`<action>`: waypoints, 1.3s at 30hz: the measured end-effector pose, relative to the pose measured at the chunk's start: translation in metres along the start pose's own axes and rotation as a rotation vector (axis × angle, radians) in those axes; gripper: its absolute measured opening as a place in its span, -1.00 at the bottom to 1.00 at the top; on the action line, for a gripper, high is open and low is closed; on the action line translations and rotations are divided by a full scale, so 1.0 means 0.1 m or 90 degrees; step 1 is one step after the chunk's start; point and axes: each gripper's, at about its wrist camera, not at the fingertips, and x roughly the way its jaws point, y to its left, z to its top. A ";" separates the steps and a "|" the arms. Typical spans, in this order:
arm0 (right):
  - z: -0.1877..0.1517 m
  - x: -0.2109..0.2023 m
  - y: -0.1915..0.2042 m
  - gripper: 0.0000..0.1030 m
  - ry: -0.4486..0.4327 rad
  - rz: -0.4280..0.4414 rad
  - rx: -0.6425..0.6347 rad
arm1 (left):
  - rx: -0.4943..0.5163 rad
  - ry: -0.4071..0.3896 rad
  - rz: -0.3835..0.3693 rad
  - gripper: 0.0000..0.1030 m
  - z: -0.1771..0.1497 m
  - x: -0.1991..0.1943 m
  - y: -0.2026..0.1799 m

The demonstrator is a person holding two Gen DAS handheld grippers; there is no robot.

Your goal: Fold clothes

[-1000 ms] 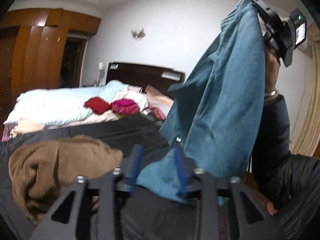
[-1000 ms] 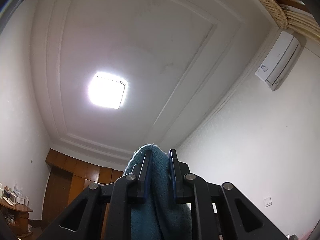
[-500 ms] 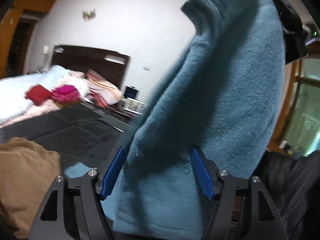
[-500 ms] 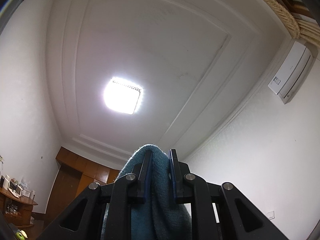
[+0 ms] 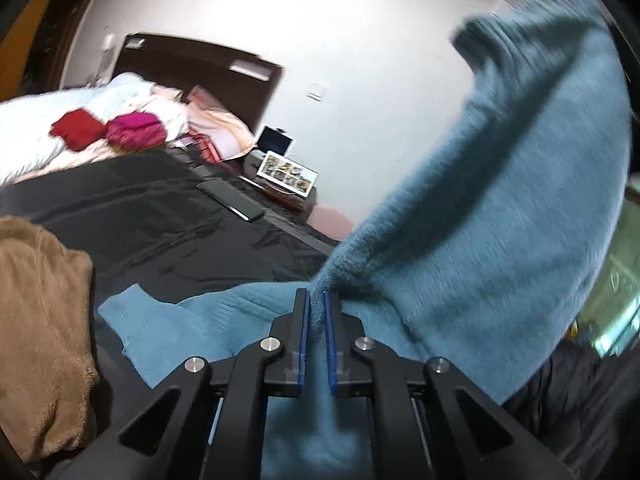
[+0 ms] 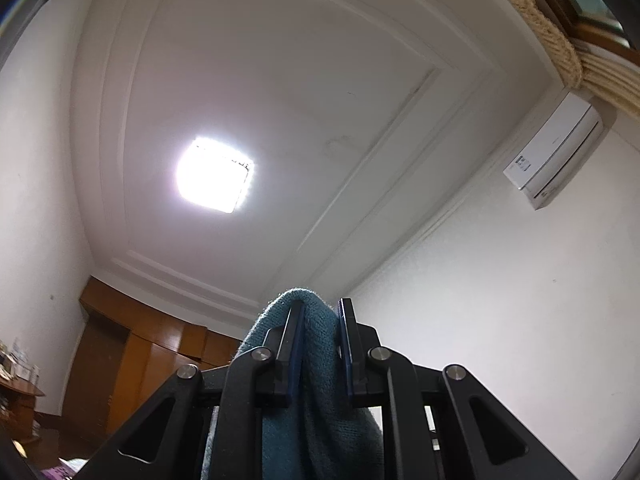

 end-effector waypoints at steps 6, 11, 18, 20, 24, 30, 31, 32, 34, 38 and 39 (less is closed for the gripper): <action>-0.16 -0.10 -0.10 -0.69 0.014 0.006 0.005 | 0.041 0.009 -0.149 -0.81 -0.04 -0.05 -0.10; -0.04 -0.14 -0.20 -0.69 -0.004 0.038 0.038 | 0.074 -0.011 -0.146 0.11 -0.05 -0.06 -0.12; 0.25 -0.23 -0.14 -0.69 -0.050 0.088 0.029 | 0.080 -0.036 -0.251 0.53 0.05 -0.15 0.04; 0.29 -0.26 -0.08 -0.69 -0.058 0.092 0.019 | 0.112 -0.043 -0.271 0.53 0.02 -0.23 -0.05; 0.29 -0.20 0.03 -0.70 -0.047 0.111 0.012 | 0.148 -0.089 -0.258 0.53 0.02 -0.46 -0.21; 0.26 -0.19 0.26 -0.70 -0.027 0.144 -0.004 | 0.189 -0.139 -0.339 0.52 0.04 -0.85 -0.31; 0.27 -0.20 0.29 -0.70 -0.028 0.148 -0.005 | 0.206 -0.146 -0.346 0.52 0.03 -0.92 -0.35; 0.28 -0.21 0.31 -0.69 -0.030 0.153 -0.007 | 0.219 -0.149 -0.356 0.53 0.01 -0.97 -0.38; 0.30 -0.26 0.36 -0.69 -0.035 0.164 -0.010 | 0.243 -0.154 -0.369 0.53 -0.02 -1.11 -0.43; 0.33 -0.33 0.44 -0.69 -0.040 0.177 -0.015 | 0.289 -0.148 -0.388 0.53 -0.13 -1.27 -0.51; 0.33 -0.33 0.46 -0.69 -0.042 0.179 -0.013 | 0.302 -0.144 -0.381 0.53 -0.17 -1.29 -0.54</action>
